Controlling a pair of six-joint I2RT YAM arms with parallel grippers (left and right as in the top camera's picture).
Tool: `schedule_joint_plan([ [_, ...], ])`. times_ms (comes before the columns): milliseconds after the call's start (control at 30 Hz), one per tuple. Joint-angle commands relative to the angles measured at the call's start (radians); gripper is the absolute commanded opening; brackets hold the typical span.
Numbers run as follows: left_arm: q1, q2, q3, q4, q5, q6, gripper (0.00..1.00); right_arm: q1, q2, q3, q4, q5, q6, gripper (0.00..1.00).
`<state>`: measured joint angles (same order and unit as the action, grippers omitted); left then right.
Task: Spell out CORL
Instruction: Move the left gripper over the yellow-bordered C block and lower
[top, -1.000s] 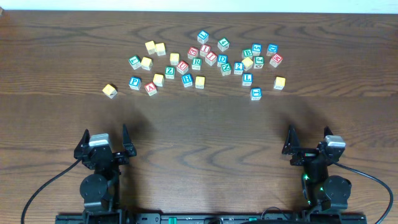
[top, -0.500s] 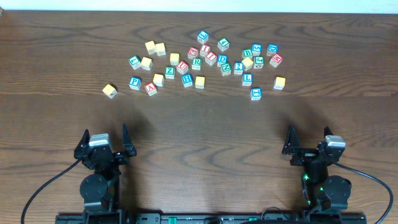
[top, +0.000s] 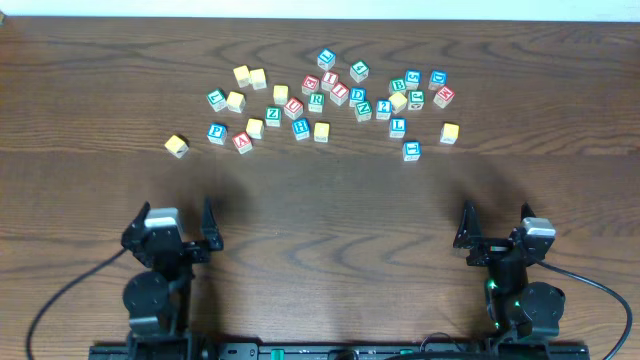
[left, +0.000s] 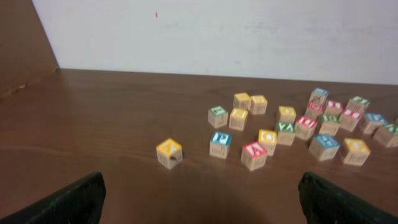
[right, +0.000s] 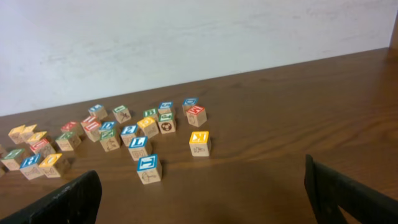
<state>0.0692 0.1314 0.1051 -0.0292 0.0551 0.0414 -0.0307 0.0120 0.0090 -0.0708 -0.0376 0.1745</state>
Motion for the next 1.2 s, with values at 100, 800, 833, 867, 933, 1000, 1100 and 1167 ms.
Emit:
schedule_joint_plan([
  [100,-0.004,0.401,0.377,-0.015,0.163,-0.02,0.98,-0.015,-0.005,-0.003,0.0,-0.006,-0.008,0.99],
  [800,-0.095,1.603,1.511,-0.74,0.247,0.048,0.97,-0.015,-0.005,-0.003,0.0,-0.006,-0.008,0.99],
  [833,-0.095,1.616,1.511,-0.741,0.251,0.048,0.98,-0.015,-0.005,-0.003,0.0,-0.006,-0.008,0.99],
  [867,-0.095,1.628,1.511,-0.745,0.252,0.048,0.98,-0.015,-0.005,-0.003,0.0,-0.006,-0.008,0.99],
  [933,-0.095,1.641,1.501,-0.734,0.251,0.048,0.98,-0.015,-0.005,-0.003,0.0,-0.006,-0.008,0.99],
  [1000,-0.095,1.663,1.501,-0.717,0.243,0.048,0.98,-0.015,-0.005,-0.003,0.0,-0.006,-0.008,0.99],
  [1100,-0.095,1.717,1.501,-0.69,0.217,0.048,0.77,-0.015,-0.005,-0.003,0.0,-0.006,-0.008,0.99],
  [1167,-0.1,1.752,1.501,-0.679,0.216,0.048,0.67,-0.015,-0.005,-0.003,0.0,-0.006,-0.008,0.99],
])
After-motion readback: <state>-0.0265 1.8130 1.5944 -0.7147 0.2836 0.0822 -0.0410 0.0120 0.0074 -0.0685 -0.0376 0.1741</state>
